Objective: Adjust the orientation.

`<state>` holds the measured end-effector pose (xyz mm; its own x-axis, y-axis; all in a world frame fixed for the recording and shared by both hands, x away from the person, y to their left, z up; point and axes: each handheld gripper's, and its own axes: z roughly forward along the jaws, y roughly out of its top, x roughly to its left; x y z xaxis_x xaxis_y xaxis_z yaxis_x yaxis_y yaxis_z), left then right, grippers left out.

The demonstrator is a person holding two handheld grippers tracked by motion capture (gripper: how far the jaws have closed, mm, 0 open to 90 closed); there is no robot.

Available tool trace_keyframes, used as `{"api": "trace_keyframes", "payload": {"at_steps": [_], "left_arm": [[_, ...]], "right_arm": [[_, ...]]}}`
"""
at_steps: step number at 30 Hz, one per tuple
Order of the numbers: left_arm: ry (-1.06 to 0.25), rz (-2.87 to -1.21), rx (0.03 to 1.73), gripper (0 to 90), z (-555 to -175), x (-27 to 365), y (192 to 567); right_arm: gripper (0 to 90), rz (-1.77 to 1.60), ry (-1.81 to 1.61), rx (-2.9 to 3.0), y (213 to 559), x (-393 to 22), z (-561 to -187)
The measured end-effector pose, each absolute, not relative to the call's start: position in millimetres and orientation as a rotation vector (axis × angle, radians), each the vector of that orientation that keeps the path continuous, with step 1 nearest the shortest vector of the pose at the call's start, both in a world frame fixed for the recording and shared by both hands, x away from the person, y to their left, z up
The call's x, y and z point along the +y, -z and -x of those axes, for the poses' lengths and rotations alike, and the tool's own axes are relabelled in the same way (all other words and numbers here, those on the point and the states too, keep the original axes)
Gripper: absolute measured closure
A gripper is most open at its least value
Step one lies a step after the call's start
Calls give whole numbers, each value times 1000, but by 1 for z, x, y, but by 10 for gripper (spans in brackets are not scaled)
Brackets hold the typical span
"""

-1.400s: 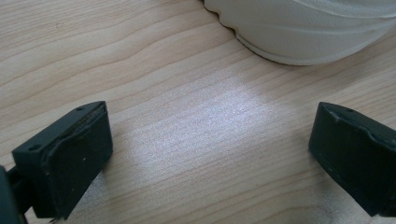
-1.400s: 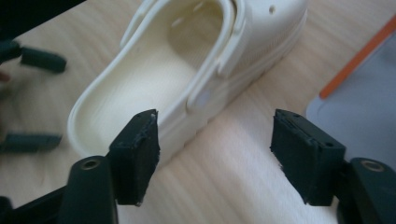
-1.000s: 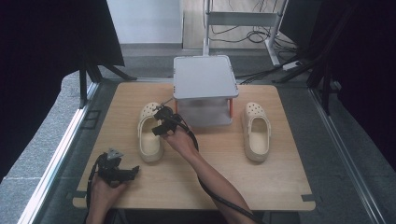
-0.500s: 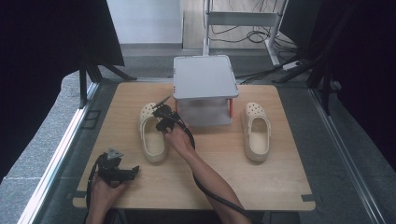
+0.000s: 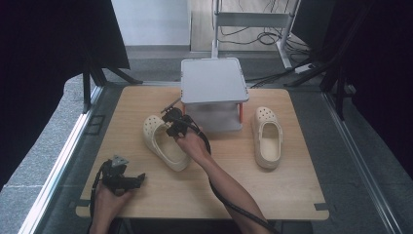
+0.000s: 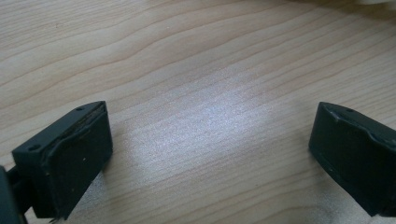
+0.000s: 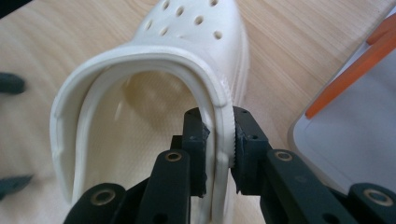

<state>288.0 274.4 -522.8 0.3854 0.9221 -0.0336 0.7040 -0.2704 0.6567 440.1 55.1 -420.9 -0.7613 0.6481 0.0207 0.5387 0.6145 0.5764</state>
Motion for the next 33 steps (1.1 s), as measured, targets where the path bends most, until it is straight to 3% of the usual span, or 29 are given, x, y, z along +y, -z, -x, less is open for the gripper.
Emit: {"api": "trace_keyframes", "payload": {"at_steps": [20,26,33], "left_arm": [[-482,-2066,1386,0,-288,275,523],[-479,-2066,1389,0,-288,275,522],[-480,-2064,1389,0,-288,275,523]], "right_arm": [[774,-940,-1059,2687,367,-33,-369],[774,-922,-1042,2699,380,-65,-336],[772,-972,-1069,2738,419,-97,-306]]}}
